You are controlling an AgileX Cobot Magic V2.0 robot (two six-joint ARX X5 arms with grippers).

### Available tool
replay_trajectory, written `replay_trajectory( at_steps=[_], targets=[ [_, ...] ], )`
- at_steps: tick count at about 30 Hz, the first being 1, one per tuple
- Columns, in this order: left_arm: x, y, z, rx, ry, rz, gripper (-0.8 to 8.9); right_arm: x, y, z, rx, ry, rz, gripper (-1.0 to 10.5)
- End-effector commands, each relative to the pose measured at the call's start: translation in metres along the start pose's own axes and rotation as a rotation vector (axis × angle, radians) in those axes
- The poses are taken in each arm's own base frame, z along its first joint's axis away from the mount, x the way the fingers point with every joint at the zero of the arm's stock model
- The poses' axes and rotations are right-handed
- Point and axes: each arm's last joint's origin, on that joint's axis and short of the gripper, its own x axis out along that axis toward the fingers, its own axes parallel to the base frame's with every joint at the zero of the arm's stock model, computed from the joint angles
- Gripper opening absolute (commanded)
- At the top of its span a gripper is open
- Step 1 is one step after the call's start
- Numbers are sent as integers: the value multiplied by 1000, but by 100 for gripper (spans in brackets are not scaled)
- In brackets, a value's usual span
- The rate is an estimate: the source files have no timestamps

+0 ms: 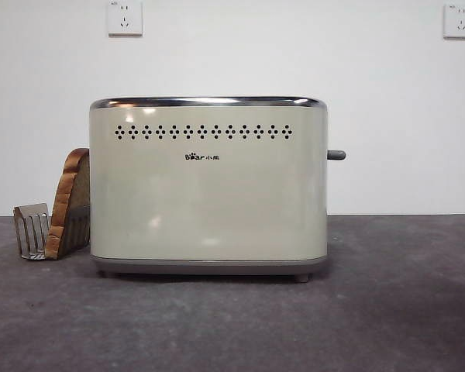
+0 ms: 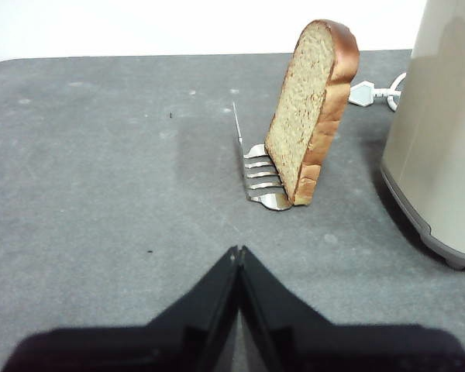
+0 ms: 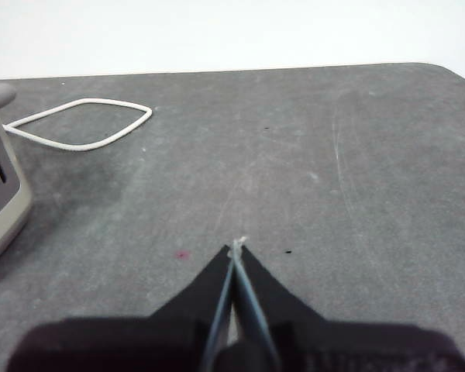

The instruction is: Pick up a slice of bread from the rack,put the bread on the toaster,press the button

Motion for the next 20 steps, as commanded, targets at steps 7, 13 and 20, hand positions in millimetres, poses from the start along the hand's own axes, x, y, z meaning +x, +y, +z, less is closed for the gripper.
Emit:
replay_trajectory(
  at_steps=[7, 13, 20],
  targets=[
    [-14, -1, 42, -45, -113, -3, -6, -15, -1, 39, 88, -133, -49, -8],
    [-21, -2, 81, -42, -151, -18, -6, -34, 0, 80, 90, -238, -42, -8],
    [-16, -4, 129, -37, -132, -86, -5, -48, 1, 132, 91, -296, -37, -7]
  ],
)
